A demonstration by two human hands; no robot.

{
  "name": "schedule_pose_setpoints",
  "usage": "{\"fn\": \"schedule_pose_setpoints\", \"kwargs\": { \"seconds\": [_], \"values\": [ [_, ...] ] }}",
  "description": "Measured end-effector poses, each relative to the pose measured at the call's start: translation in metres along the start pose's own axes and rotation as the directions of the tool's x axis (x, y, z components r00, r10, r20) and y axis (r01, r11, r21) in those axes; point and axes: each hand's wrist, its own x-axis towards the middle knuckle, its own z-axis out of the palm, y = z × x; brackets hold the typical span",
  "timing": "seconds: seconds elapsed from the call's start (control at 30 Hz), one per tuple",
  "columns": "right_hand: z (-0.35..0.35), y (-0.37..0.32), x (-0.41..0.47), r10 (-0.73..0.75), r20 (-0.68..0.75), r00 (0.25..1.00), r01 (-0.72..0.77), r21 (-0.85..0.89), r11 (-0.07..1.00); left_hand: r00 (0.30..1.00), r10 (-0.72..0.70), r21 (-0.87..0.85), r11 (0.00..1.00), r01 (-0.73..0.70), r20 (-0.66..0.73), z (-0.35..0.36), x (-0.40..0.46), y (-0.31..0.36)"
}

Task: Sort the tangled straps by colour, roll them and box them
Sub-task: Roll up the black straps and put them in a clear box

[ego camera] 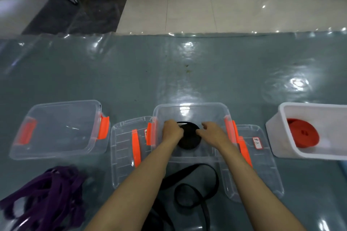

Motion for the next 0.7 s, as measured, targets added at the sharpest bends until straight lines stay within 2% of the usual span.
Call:
{"fn": "schedule_pose_setpoints", "kwargs": {
  "seconds": [0.13, 0.23, 0.37, 0.43, 0.53, 0.63, 0.7],
  "values": [
    [-0.017, 0.006, -0.052, -0.237, -0.211, 0.948, 0.252, 0.051, 0.966, 0.971, 0.237, 0.169, 0.958, -0.23, -0.025, -0.026, -0.045, 0.002],
    [-0.019, 0.019, -0.094, -0.352, -0.35, 0.868, 0.389, 0.04, 0.92, 0.897, 0.433, 0.233, 0.885, -0.404, -0.089, -0.042, -0.093, -0.007],
    [-0.004, 0.043, -0.141, -0.394, -0.423, 0.816, 0.462, 0.068, 0.884, 0.761, 0.629, 0.215, 0.775, -0.595, -0.159, -0.051, -0.157, -0.043],
    [0.012, 0.06, -0.157, -0.378, -0.431, 0.819, 0.448, 0.069, 0.892, 0.734, 0.658, 0.23, 0.751, -0.619, -0.172, -0.05, -0.179, -0.069],
    [0.044, 0.089, -0.17, -0.346, -0.367, 0.864, 0.365, -0.017, 0.931, 0.783, 0.603, 0.234, 0.792, -0.565, -0.152, -0.041, -0.198, -0.107],
    [0.081, 0.114, -0.175, -0.216, -0.133, 0.967, 0.206, -0.087, 0.975, 0.846, 0.516, 0.268, 0.841, -0.47, -0.135, -0.027, -0.209, -0.142],
    [0.102, 0.126, -0.18, -0.137, -0.001, 0.991, 0.136, -0.121, 0.983, 0.885, 0.451, 0.283, 0.869, -0.406, -0.116, -0.019, -0.214, -0.163]
  ]
}}
